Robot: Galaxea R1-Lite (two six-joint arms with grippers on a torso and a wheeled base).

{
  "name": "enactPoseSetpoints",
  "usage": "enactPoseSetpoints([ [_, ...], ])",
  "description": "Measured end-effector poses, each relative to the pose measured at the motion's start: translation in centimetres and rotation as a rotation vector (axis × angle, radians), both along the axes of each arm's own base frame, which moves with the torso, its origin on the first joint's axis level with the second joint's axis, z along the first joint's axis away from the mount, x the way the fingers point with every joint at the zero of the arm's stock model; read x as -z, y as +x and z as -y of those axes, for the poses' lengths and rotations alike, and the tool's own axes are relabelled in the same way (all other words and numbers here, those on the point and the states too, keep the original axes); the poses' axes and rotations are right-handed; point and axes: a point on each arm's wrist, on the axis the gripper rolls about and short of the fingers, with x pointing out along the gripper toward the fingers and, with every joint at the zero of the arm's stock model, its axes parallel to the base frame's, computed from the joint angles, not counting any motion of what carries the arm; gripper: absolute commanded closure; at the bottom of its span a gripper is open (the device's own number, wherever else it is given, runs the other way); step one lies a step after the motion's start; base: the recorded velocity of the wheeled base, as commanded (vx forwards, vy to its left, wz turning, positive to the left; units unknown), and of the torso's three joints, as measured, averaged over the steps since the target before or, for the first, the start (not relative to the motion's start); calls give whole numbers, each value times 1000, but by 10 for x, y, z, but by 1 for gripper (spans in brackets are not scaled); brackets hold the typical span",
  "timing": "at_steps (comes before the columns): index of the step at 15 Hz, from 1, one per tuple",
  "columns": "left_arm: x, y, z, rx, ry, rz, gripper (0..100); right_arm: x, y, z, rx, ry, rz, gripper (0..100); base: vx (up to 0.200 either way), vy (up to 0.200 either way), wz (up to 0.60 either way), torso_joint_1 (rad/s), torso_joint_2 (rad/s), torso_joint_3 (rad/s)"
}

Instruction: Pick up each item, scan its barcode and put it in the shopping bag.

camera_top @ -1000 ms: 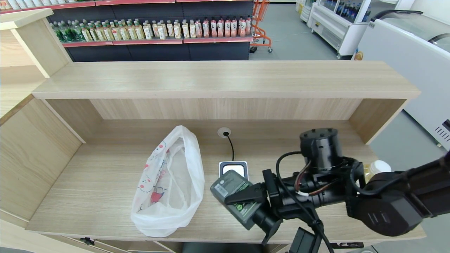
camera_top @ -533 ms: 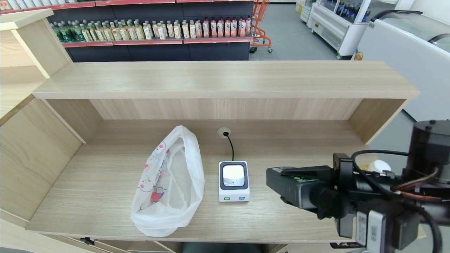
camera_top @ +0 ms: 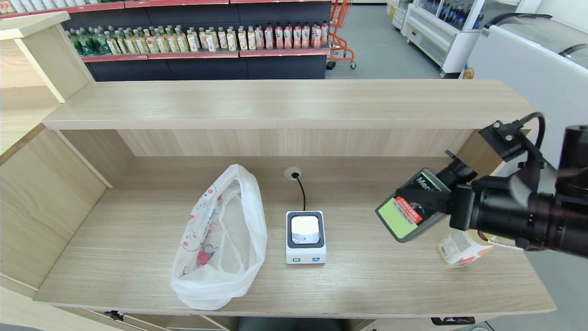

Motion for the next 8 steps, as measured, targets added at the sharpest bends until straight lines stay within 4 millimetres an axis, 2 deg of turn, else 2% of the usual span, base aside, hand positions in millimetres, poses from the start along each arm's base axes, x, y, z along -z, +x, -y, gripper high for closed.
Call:
enactPoseSetpoints([
  [1,0,0,0,0,0,0,0,2,10,-3,62,90,-88,100,0,0,0,0,0,0],
  [3,0,0,0,0,0,0,0,10,28,-14,107,165,-156,100,0,0,0,0,0,0],
  [8,0,0,0,0,0,0,0,36,53,-51,51,143,-204,100,0,0,0,0,0,0],
])
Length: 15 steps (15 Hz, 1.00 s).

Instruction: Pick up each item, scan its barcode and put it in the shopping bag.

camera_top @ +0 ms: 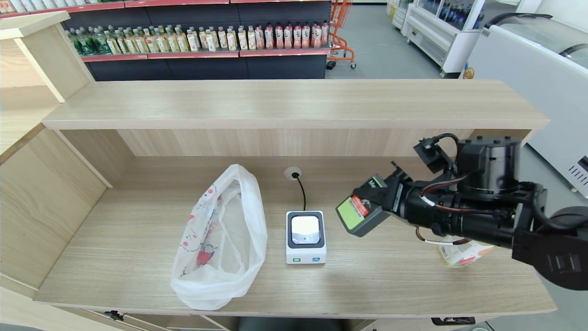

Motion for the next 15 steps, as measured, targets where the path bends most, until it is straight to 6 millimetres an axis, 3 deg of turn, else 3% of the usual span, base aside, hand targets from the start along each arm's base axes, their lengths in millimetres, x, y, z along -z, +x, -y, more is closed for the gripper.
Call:
enactPoseSetpoints([
  [7,0,0,0,0,1,0,0,35,14,-20,-56,-105,-40,100,0,0,0,0,0,0],
  [15,0,0,0,0,1,0,0,53,20,-41,-128,-164,-18,100,0,25,0,0,0,1],
])
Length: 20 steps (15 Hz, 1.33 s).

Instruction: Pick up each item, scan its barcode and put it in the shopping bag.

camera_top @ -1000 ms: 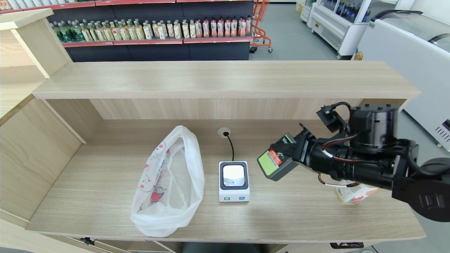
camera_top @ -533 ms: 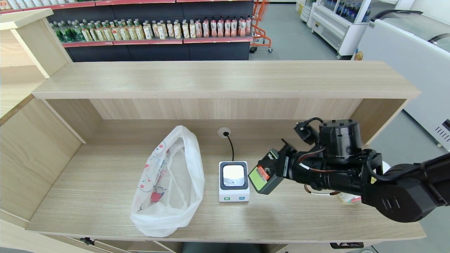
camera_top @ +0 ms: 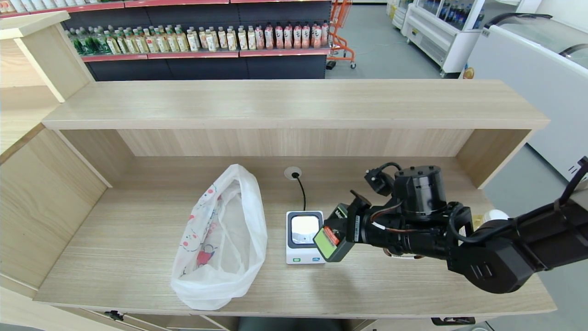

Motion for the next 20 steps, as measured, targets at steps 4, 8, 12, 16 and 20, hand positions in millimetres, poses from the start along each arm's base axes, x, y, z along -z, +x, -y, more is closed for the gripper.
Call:
enactPoseSetpoints([
  [4,0,0,0,0,0,0,0,2,2,1,2,-9,5,100,0,200,0,3,4,1],
  [8,0,0,0,0,1,0,0,3,3,1,-7,-15,6,100,0,50,0,1,-1,3],
  [12,0,0,0,-1,2,0,0,12,11,5,-9,-59,27,100,0,0,0,0,0,0],
  [16,0,0,0,0,4,0,0,21,20,7,0,-75,59,100,0,0,0,0,0,0],
  [20,0,0,0,0,4,0,0,31,31,5,3,-61,102,100,0,0,0,0,0,0],
])
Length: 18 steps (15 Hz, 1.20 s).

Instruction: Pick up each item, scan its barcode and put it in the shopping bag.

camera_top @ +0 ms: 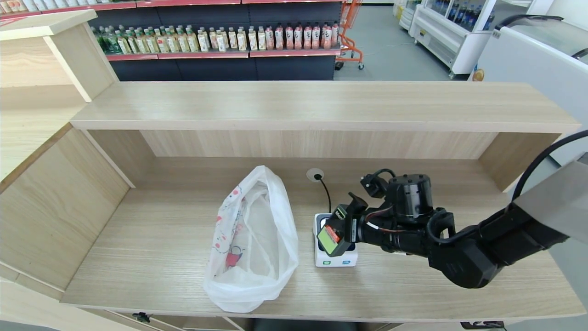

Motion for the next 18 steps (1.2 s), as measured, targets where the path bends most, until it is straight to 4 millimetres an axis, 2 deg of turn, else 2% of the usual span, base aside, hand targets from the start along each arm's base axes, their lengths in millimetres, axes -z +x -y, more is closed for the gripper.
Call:
enactPoseSetpoints([
  [6,0,0,0,0,0,0,0,13,15,-7,-4,12,20,100,0,0,0,0,0,0],
  [10,0,0,0,0,2,0,0,13,15,-7,-3,4,29,100,0,0,0,0,0,0],
  [13,0,0,0,0,3,0,0,-11,5,6,18,20,79,100,0,0,0,0,0,0],
  [16,0,0,0,1,1,0,0,-50,-25,24,-18,-29,239,100,0,0,0,0,0,0],
  [18,0,0,0,0,0,0,0,-59,-48,39,-48,-138,353,100,0,0,0,0,0,0],
])
